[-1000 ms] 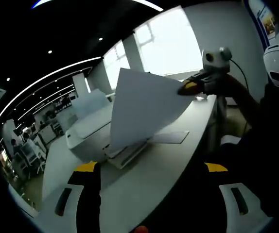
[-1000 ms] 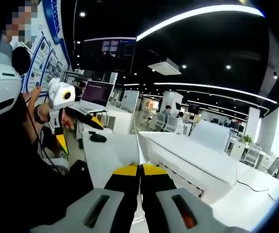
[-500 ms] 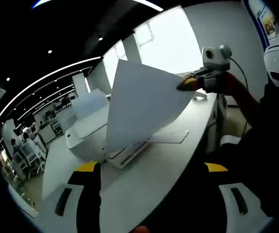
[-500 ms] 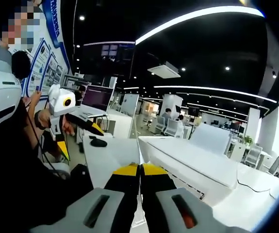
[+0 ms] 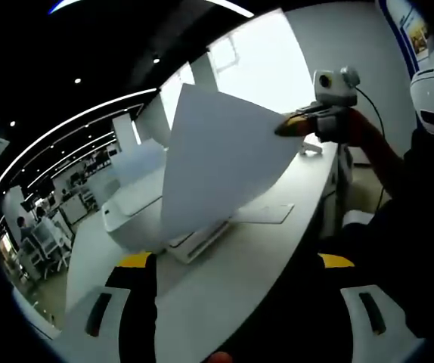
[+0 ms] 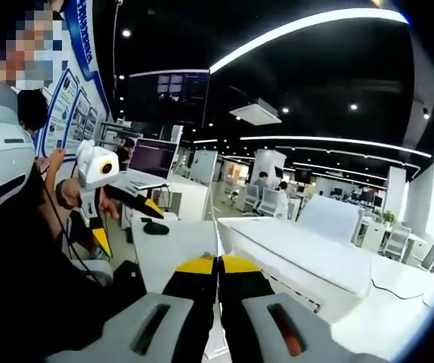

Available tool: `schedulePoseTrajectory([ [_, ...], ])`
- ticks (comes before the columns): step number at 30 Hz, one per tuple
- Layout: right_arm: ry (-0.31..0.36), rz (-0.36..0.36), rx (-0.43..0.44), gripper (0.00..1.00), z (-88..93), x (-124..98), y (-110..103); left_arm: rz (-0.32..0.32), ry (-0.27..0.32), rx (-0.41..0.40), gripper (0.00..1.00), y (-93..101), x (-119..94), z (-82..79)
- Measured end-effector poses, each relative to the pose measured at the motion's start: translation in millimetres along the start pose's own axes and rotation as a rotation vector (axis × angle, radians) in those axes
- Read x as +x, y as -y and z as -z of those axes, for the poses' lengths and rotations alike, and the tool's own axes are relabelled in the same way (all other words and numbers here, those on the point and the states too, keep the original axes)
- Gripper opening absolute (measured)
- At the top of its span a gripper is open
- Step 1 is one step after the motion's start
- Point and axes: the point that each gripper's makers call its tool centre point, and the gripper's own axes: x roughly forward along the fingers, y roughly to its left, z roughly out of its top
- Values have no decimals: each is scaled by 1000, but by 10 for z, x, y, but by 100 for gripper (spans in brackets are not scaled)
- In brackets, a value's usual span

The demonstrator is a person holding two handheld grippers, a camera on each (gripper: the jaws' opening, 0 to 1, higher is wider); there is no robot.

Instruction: Remove the paper from the printer output slot and place it on top of the printer

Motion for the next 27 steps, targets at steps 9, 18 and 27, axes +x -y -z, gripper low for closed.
schedulePoseTrajectory([
  [9,19,-9,12,0,-71,9,-19,0,0,0,88,-1,-7,-1],
  [18,46,-30,42,0,-137,42,-33,0,0,-2,88,-2,-5,10],
  [27,58,-36,48,0,-184,48,-51,0,1,-2,88,-2,-6,14],
])
